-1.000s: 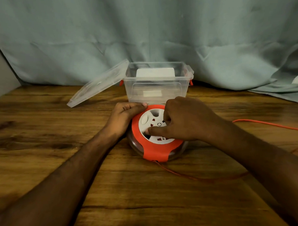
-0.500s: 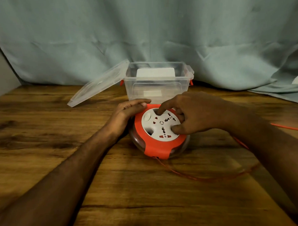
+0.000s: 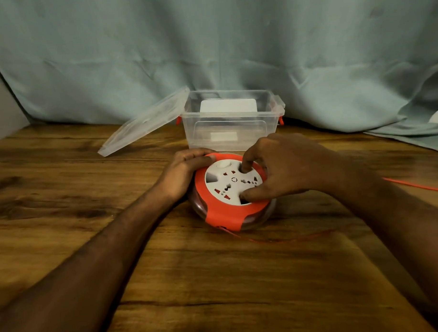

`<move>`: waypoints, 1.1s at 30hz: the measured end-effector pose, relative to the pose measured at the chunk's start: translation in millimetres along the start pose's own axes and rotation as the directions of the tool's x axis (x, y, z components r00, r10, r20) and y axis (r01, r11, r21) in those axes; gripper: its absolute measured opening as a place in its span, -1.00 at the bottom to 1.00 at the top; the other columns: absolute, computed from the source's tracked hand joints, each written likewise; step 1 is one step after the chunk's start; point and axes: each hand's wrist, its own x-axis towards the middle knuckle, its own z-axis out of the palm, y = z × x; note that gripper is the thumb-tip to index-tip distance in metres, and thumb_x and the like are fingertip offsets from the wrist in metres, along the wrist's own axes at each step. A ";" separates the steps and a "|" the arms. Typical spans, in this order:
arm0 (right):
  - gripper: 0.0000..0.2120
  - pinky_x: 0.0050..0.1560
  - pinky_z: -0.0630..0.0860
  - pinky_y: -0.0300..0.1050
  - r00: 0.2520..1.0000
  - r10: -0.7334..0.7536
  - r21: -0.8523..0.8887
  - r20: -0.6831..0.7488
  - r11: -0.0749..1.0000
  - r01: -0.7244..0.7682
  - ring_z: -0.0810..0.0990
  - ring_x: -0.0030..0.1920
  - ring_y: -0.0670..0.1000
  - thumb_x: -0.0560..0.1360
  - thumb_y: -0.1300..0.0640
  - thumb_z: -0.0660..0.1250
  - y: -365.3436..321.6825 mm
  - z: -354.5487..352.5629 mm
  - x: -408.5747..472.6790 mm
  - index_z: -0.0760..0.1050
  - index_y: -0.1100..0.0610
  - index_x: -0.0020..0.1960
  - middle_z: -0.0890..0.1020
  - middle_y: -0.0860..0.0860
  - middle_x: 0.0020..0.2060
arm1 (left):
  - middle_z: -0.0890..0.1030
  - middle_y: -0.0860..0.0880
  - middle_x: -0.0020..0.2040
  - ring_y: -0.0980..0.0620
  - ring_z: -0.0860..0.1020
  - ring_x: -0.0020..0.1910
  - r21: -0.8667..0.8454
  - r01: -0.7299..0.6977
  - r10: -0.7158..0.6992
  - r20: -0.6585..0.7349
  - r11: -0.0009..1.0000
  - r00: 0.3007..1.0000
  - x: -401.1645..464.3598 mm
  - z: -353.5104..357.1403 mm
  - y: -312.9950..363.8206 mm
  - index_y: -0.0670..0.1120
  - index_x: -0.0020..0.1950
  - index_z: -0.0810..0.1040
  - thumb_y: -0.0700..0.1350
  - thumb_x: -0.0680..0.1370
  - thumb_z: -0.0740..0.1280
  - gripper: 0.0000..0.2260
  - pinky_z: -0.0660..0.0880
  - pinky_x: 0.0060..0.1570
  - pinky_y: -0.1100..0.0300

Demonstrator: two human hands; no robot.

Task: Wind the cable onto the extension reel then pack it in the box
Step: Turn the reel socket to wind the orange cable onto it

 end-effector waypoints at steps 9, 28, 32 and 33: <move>-0.44 -0.35 0.25 -0.16 0.997 0.031 0.012 -0.068 0.999 -0.030 0.50 -0.23 -0.06 0.22 -0.57 0.29 -16.0 5.1 0.4 0.37 -0.06 -0.34 0.57 -0.11 -0.26 | 0.73 -0.23 0.03 -0.16 0.70 -0.03 0.019 -0.010 0.010 -0.002 1.000 1.000 -0.5 -1.0 -2.4 -0.14 0.06 0.71 -0.14 0.47 0.34 -0.77 0.62 0.02 -0.01; -0.46 -0.28 0.27 -0.20 0.987 -0.162 -0.034 -0.021 0.986 0.161 0.32 -0.34 -0.27 0.43 -0.09 0.40 -6.0 -13.0 -4.1 0.41 -0.35 0.37 0.31 -0.27 -0.41 | 0.75 -0.16 -0.06 -0.08 0.73 -0.09 -0.063 0.006 -0.004 0.040 0.998 0.999 -5.6 2.8 4.2 -0.16 0.06 0.70 -0.32 0.60 0.23 -0.76 0.65 -0.08 0.13; -0.44 -0.30 0.24 -0.25 0.983 -0.183 -0.054 -0.012 0.982 0.182 0.31 -0.34 -0.27 0.44 -0.17 0.38 -3.4 -13.4 -5.1 0.35 -0.39 0.41 0.28 -0.28 -0.41 | 0.76 -0.11 -0.10 -0.02 0.73 -0.14 -0.074 0.008 -0.005 0.050 0.997 0.999 -7.0 3.6 6.4 -0.07 -0.02 0.74 -0.33 0.61 0.22 -0.69 0.65 -0.13 0.17; -0.44 -0.31 0.22 -0.30 0.984 -0.179 -0.057 -0.014 0.982 0.177 0.31 -0.35 -0.27 0.44 -0.18 0.38 -2.8 -14.1 -5.6 0.35 -0.41 0.41 0.28 -0.28 -0.41 | 0.76 -0.10 -0.11 -0.02 0.73 -0.14 -0.084 0.011 -0.007 0.045 0.996 0.999 -7.4 4.3 7.0 -0.10 -0.01 0.73 -0.33 0.61 0.22 -0.71 0.65 -0.14 0.18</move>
